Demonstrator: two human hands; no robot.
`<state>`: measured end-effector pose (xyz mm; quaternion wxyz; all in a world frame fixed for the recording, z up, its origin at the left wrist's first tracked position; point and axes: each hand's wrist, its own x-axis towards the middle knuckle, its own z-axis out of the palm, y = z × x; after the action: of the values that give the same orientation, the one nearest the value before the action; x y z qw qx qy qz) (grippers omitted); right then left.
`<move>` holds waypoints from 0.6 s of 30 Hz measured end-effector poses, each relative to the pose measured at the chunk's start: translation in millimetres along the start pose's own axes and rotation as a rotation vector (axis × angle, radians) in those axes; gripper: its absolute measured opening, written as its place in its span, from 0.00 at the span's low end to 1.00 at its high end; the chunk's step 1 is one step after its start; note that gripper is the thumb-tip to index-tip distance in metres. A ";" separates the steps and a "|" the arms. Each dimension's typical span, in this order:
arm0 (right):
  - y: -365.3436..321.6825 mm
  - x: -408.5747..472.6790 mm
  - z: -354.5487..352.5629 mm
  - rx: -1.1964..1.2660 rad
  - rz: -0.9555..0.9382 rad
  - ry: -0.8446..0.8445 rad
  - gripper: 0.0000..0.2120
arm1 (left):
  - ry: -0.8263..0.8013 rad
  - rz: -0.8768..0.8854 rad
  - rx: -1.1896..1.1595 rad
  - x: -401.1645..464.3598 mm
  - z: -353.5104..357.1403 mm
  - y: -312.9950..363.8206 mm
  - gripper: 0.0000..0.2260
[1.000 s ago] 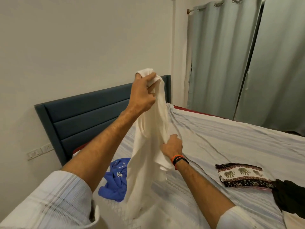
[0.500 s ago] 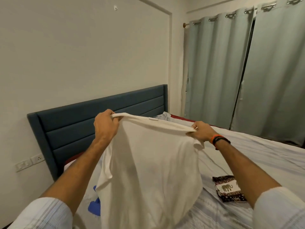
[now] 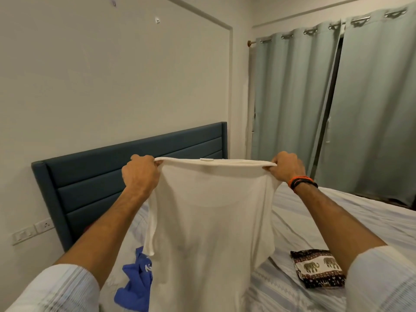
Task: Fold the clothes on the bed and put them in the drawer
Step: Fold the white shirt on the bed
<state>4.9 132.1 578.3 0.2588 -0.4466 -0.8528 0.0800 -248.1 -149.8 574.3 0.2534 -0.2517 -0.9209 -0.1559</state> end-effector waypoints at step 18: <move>16.6 41.0 -47.1 1.171 0.305 -0.124 0.04 | -0.214 -0.440 -1.418 33.9 -8.5 61.7 0.15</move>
<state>21.8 170.3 627.6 0.3967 -0.3416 -0.6070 0.5979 -236.6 -89.5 609.6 -0.0975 -0.1782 -0.6481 -0.7339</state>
